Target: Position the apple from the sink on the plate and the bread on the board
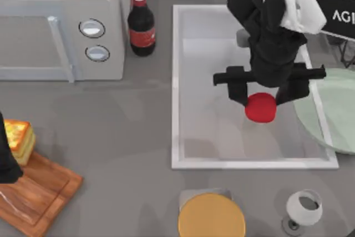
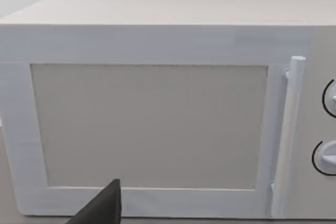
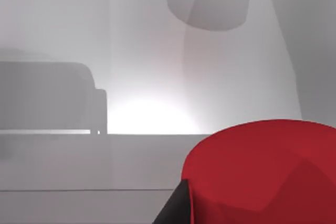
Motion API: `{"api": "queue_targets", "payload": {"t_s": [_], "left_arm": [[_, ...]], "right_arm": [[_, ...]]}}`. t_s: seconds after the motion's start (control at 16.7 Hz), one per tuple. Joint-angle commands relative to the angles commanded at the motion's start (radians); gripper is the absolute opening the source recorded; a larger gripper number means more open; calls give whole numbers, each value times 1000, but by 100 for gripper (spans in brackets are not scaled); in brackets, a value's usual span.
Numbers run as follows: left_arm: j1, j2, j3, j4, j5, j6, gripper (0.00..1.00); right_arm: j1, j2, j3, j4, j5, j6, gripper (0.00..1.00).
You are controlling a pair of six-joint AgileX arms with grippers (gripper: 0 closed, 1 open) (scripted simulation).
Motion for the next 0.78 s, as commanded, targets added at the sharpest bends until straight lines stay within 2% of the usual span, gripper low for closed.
{"api": "queue_targets", "payload": {"t_s": [0.3, 0.78], "left_arm": [[0, 0, 0, 0, 0, 0, 100], [0, 0, 0, 0, 0, 0, 100]], "right_arm": [[-93, -37, 55, -67, -19, -90, 0], [-314, -54, 127, -223, -72, -298, 0]]}}
